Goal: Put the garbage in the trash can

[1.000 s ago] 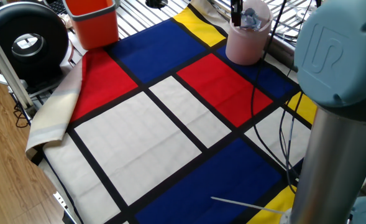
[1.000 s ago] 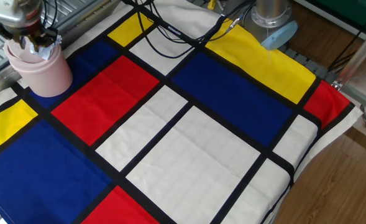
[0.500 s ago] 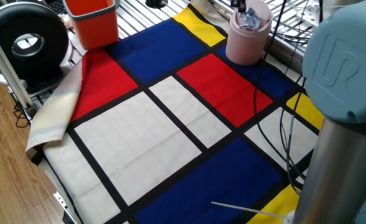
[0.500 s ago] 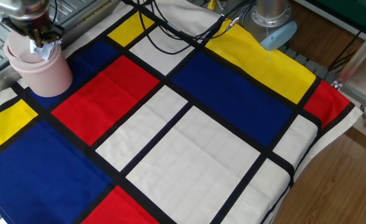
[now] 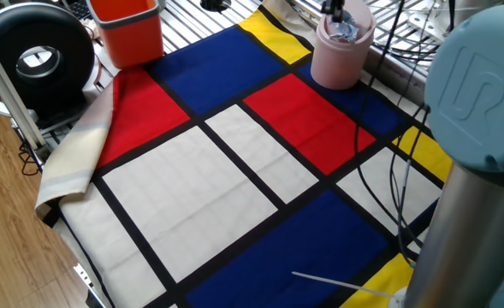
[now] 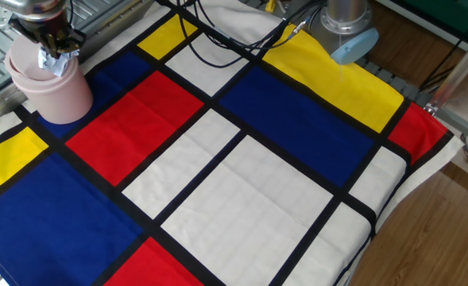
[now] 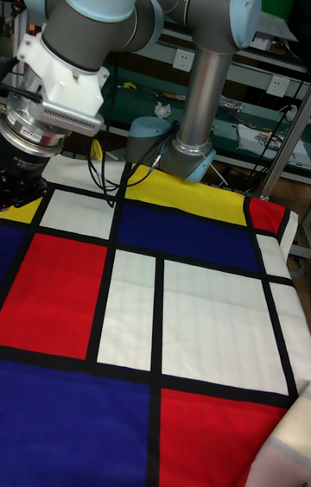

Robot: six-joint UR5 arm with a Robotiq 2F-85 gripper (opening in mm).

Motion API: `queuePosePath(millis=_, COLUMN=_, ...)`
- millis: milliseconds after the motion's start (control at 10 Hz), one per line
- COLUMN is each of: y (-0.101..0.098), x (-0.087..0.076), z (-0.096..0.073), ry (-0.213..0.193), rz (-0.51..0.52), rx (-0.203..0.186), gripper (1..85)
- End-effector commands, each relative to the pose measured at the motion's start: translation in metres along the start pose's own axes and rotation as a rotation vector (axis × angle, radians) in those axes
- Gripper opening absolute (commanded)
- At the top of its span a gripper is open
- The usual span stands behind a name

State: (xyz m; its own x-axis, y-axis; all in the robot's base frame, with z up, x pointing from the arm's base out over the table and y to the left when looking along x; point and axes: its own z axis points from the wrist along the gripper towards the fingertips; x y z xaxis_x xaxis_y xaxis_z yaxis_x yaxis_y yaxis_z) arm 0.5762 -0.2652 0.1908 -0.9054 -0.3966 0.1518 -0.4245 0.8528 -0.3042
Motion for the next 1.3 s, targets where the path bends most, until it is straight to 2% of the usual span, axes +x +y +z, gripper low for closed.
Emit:
queuePosePath(millis=0, y=-0.011, x=0.007, z=0.005, ry=-0.010, rz=0.011, rx=0.035, gripper=1.0)
queuePosePath(millis=200, y=-0.013, x=0.007, z=0.004, ry=-0.010, rz=0.008, rx=0.044, gripper=1.0)
queuePosePath(millis=400, y=-0.009, x=0.007, z=0.006, ry=-0.025, rz=0.012, rx=0.028, gripper=1.0)
queuePosePath(millis=500, y=-0.005, x=0.001, z=0.012, ry=-0.048, rz=0.011, rx=0.010, gripper=1.0)
queuePosePath(millis=700, y=-0.007, x=-0.005, z=0.027, ry=-0.077, rz=-0.004, rx=0.006, gripper=1.0)
queuePosePath(millis=1200, y=-0.008, x=-0.018, z=0.053, ry=-0.119, rz=-0.016, rx=-0.003, gripper=1.0)
